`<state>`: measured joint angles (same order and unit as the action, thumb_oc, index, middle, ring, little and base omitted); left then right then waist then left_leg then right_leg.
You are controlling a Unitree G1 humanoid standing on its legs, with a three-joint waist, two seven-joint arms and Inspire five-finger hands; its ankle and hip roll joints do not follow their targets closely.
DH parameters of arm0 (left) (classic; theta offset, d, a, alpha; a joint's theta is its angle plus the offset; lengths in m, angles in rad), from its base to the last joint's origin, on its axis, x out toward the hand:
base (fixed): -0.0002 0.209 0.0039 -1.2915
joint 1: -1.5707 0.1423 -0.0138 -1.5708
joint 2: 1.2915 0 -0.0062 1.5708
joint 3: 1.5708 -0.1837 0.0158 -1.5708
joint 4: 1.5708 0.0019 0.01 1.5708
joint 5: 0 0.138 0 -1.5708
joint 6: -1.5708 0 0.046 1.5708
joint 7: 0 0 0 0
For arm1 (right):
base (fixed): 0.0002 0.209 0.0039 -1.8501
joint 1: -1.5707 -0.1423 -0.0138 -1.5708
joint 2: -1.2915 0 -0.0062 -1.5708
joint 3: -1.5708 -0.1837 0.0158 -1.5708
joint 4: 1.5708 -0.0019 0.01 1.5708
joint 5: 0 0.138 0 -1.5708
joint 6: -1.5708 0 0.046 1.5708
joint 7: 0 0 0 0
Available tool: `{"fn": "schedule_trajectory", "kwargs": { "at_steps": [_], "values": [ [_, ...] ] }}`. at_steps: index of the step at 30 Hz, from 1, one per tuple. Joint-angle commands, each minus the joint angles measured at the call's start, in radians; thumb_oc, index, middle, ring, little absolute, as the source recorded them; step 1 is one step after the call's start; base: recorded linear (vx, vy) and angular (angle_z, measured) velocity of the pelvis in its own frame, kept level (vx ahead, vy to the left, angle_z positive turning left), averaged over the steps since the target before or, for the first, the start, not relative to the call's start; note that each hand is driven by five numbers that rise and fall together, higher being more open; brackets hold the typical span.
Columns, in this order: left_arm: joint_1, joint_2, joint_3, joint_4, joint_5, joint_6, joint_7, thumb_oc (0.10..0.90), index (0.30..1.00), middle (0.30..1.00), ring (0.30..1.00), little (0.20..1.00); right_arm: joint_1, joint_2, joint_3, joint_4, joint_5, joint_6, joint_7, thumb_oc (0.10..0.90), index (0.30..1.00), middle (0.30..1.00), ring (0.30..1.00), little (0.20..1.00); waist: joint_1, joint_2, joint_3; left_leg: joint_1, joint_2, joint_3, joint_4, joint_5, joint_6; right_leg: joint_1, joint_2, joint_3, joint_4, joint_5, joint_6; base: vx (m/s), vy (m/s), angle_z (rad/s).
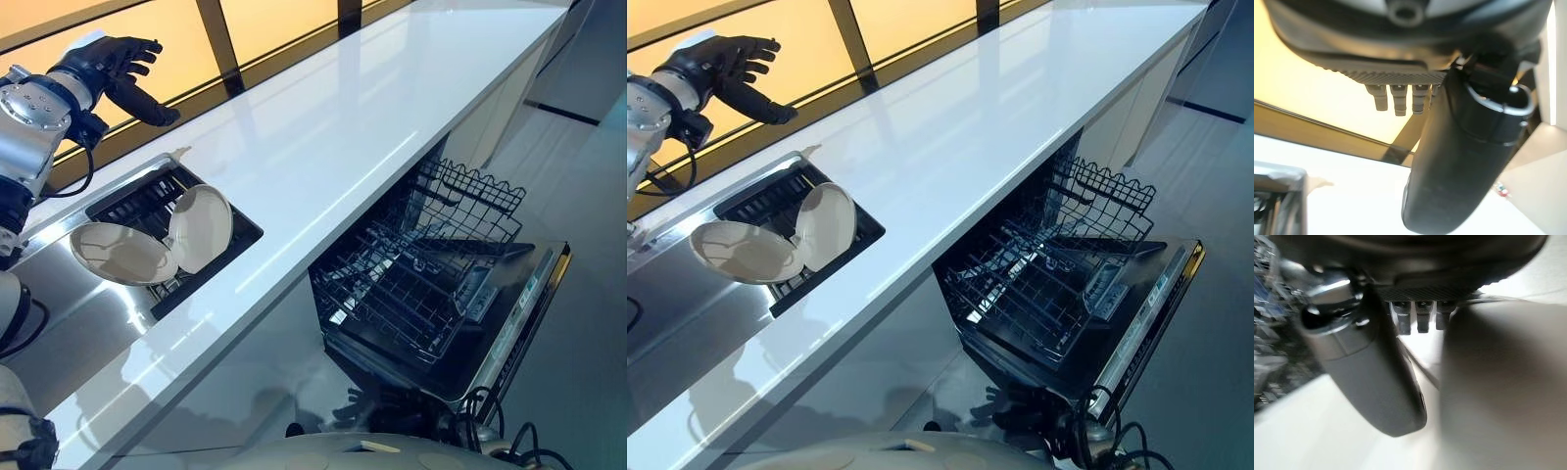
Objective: Pick up plates and place into dishwasher.
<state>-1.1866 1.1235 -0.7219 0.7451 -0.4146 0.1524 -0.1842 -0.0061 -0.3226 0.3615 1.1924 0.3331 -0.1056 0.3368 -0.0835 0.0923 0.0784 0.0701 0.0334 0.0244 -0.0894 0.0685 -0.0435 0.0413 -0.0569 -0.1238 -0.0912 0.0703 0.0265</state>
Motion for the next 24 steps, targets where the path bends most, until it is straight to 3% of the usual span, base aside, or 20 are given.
{"fn": "schedule_trajectory", "kwargs": {
  "at_steps": [1,15,24],
  "values": [
    [-0.159,0.078,0.124,0.111,0.069,-0.037,0.063,0.800,0.900,0.900,0.900,0.900,0.064,-0.019,0.026,0.026,-0.016,0.009,0.003,0.800,0.900,0.900,0.900,0.900,-0.015,0.012,0.037,-0.005,-0.052,0.037,0.002,-0.042,0.027,0.012,-0.009,0.018,0.004,0.010,0.081,0.00,0.033,0.00],
    [-0.084,0.098,0.154,0.150,0.093,-0.009,-0.100,0.800,0.900,0.900,0.900,0.900,0.071,-0.025,0.018,0.017,-0.046,0.007,-0.001,0.800,0.900,0.900,0.900,0.900,-0.003,0.014,0.038,-0.002,-0.055,0.025,0.002,-0.042,0.027,0.023,-0.014,0.009,0.004,0.000,0.082,0.01,0.021,0.00],
    [0.029,0.057,0.190,0.082,0.048,0.068,-0.329,0.800,0.900,0.900,0.900,0.900,0.070,-0.008,0.012,0.023,-0.064,0.002,-0.004,0.800,0.900,0.900,0.900,0.900,0.009,0.013,0.026,0.010,-0.058,0.021,0.002,-0.046,0.031,0.038,-0.015,0.001,0.004,-0.009,0.082,0.00,-0.002,0.01]
  ]
}}
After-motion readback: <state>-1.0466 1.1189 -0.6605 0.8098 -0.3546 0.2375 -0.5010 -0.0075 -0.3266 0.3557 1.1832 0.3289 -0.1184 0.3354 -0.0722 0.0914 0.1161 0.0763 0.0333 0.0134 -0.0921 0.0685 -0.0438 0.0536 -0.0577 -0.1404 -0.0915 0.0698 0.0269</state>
